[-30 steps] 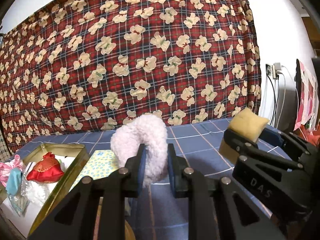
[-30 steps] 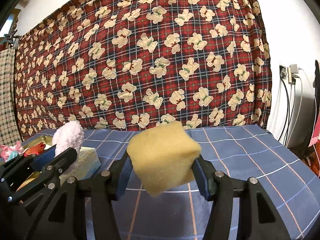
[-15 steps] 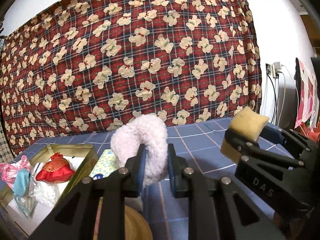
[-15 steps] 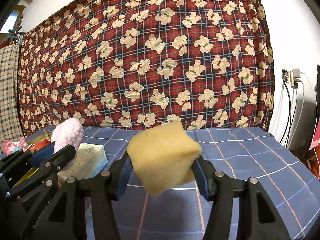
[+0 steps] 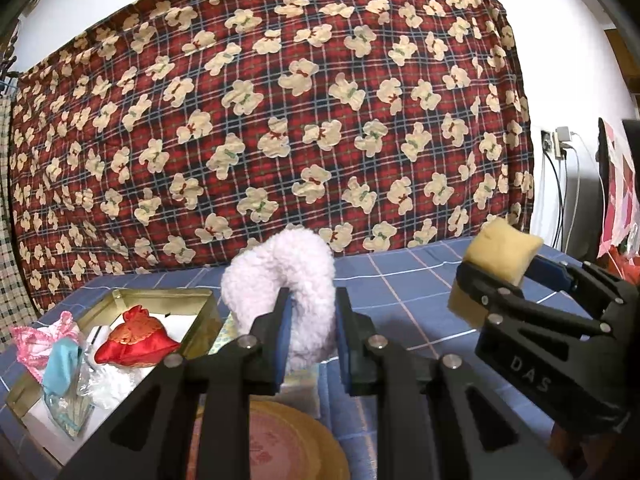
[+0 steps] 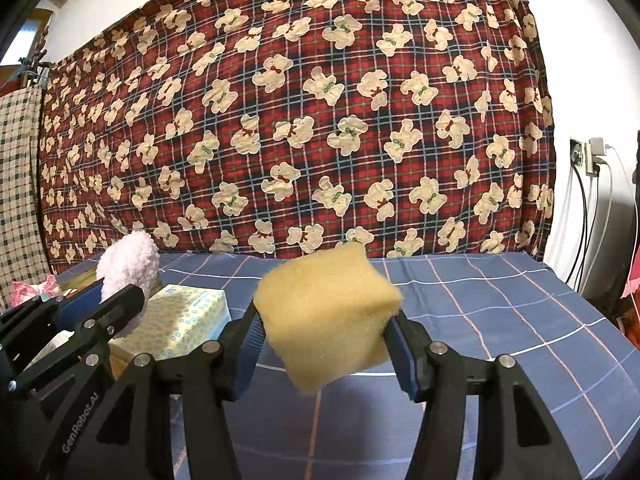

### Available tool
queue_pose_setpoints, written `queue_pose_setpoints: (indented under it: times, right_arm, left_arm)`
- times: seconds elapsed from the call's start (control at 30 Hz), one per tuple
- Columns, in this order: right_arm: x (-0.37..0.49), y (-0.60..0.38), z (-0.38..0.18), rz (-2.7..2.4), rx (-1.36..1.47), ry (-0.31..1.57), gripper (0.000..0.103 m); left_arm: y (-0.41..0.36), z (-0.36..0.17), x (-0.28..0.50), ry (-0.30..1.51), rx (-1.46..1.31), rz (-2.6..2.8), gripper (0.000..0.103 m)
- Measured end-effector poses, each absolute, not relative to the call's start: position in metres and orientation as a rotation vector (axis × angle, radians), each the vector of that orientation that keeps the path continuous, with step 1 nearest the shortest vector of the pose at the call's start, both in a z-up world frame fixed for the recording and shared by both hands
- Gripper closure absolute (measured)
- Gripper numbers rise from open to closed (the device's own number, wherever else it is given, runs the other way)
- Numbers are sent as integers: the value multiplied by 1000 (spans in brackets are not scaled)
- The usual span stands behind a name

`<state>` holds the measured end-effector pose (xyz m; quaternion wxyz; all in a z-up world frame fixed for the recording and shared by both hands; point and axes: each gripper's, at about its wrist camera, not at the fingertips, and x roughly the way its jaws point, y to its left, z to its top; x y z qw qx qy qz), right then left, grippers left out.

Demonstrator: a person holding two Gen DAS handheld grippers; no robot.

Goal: Organize soft objects
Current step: 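Carry the pink puff over the gold tray while the right tool carries the sponge there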

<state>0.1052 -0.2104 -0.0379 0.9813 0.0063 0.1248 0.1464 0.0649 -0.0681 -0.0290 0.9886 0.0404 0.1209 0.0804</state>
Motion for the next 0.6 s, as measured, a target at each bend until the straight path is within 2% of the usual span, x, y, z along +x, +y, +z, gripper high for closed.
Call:
queue_pose_setpoints:
  times: [0.6]
  right_arm:
    - [100, -186, -39, 342, 11, 262, 44]
  left_arm:
    - [-39, -26, 48, 209, 52, 186, 85]
